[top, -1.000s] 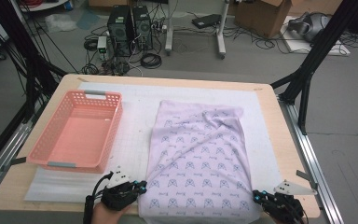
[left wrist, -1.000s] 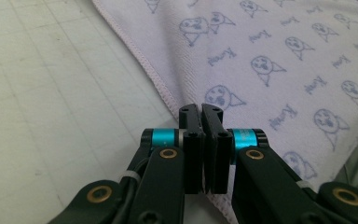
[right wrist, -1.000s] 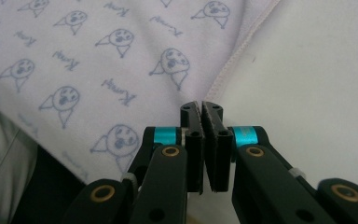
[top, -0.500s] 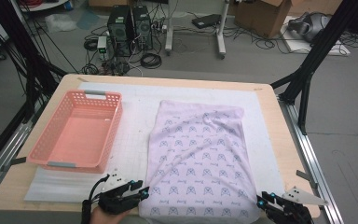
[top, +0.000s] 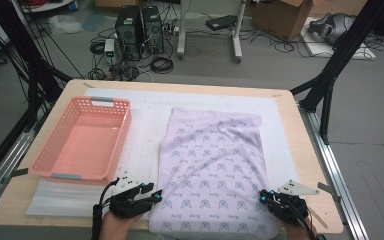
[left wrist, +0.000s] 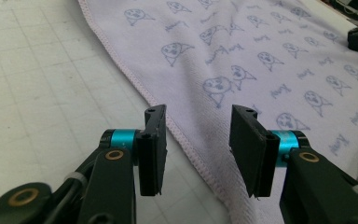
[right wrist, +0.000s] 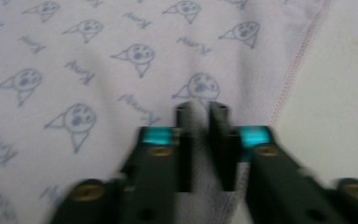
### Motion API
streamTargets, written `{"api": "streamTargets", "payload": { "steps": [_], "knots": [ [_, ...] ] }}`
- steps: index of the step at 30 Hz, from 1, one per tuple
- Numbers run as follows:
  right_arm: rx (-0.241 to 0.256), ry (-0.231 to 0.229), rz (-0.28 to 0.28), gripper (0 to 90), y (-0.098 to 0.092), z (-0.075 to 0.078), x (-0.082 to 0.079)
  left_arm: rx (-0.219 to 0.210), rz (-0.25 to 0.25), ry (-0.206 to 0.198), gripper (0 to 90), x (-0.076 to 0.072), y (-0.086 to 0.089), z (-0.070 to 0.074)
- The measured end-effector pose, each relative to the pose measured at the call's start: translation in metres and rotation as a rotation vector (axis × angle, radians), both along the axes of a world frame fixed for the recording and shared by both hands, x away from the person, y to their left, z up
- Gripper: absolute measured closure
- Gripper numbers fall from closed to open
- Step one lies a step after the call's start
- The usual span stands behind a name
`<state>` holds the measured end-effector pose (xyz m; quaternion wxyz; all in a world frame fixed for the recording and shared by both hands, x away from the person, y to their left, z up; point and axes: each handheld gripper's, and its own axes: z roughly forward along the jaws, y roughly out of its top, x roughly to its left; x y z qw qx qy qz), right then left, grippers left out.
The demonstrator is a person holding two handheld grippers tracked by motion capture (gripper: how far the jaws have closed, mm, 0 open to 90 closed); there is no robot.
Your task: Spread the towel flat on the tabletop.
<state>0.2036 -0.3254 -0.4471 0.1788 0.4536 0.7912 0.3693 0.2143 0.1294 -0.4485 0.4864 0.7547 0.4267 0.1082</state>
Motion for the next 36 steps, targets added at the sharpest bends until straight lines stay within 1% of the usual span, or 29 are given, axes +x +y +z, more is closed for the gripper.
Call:
{"api": "streamTargets", "payload": {
  "steps": [2,4,6,7,9,10,11,14,15,16,18,19,21,22,24,25,26,27,28,29,30,31,32,34,36],
  "knots": [
    [0.014,0.014,0.004,88.2,-0.003,0.0,-0.003,-0.002,0.002,0.003,55.9,0.0,-0.001,-0.001],
    [0.01,0.026,0.015,88.6,-0.007,0.002,-0.008,0.0,-0.002,0.001,55.9,-0.001,0.0,0.0],
    [-0.004,0.034,0.029,88.7,-0.011,0.003,-0.014,-0.006,0.0,0.0,55.8,-0.001,0.001,0.0],
    [-0.003,0.038,0.032,88.6,-0.013,0.003,-0.015,-0.007,0.003,-0.001,55.7,-0.001,0.002,0.0],
    [0.009,0.06,0.035,88.7,-0.018,0.004,-0.019,-0.011,0.007,0.0,55.2,0.0,0.004,0.0],
    [0.007,0.068,0.036,88.7,-0.02,0.005,-0.021,-0.016,0.011,0.004,54.9,0.0,0.004,0.0],
    [-0.001,0.074,0.037,88.7,-0.021,0.006,-0.023,-0.012,0.013,0.005,54.4,0.0,0.004,0.0],
    [-0.049,0.091,0.04,88.6,-0.019,0.01,-0.029,-0.014,0.016,0.012,54.2,0.002,0.004,-0.001],
    [-0.052,0.092,0.04,88.1,-0.019,0.011,-0.03,-0.011,0.017,0.014,54.3,0.003,0.004,-0.001],
    [-0.044,0.086,0.038,86.3,-0.019,0.012,-0.03,-0.012,0.017,0.019,54.3,0.006,0.003,-0.001],
    [-0.003,0.048,0.024,77.5,-0.021,0.016,-0.031,-0.007,0.01,0.032,54.3,0.012,0.0,-0.001],
    [0.023,0.013,0.009,71.9,-0.024,0.018,-0.031,0.0,0.005,0.032,54.3,0.014,-0.002,-0.001],
    [0.056,-0.014,-0.014,71.1,-0.027,0.02,-0.031,0.017,-0.005,0.037,54.3,0.023,-0.01,0.0],
    [0.063,-0.024,-0.028,70.9,-0.029,0.02,-0.03,0.022,-0.004,0.041,54.2,0.026,-0.013,0.0],
    [0.067,-0.023,-0.038,71.1,-0.03,0.018,-0.03,0.044,-0.017,0.056,53.4,0.033,-0.022,-0.001],
    [0.07,-0.017,-0.04,71.1,-0.031,0.017,-0.03,0.062,-0.019,0.061,51.5,0.035,-0.027,-0.003],
    [0.073,-0.013,-0.042,71.1,-0.032,0.016,-0.029,0.067,-0.016,0.05,48.9,0.035,-0.03,-0.004],
    [0.074,-0.013,-0.044,71.3,-0.032,0.015,-0.028,0.074,-0.011,0.048,49.6,0.036,-0.031,-0.003],
    [0.076,-0.011,-0.041,71.4,-0.032,0.014,-0.028,0.094,0.003,0.038,50.9,0.034,-0.032,-0.003],
    [0.078,-0.007,-0.041,71.4,-0.031,0.014,-0.028,0.11,0.016,0.029,58.2,0.033,-0.032,-0.003],
    [0.075,-0.007,-0.037,71.4,-0.03,0.014,-0.027,0.122,0.028,0.021,68.5,0.032,-0.03,-0.004],
    [0.074,-0.008,-0.034,71.3,-0.029,0.013,-0.027,0.114,0.026,0.023,77.2,0.032,-0.027,-0.005],
    [0.074,-0.01,-0.031,71.1,-0.027,0.013,-0.026,0.096,0.024,0.039,83.0,0.032,-0.023,-0.005],
    [0.072,-0.012,-0.023,70.7,-0.024,0.013,-0.025,0.105,0.027,0.038,85.3,0.029,-0.021,-0.004],
    [0.072,-0.014,-0.018,70.5,-0.021,0.013,-0.024,0.103,0.028,0.035,85.8,0.02,-0.017,-0.003]
  ]
}}
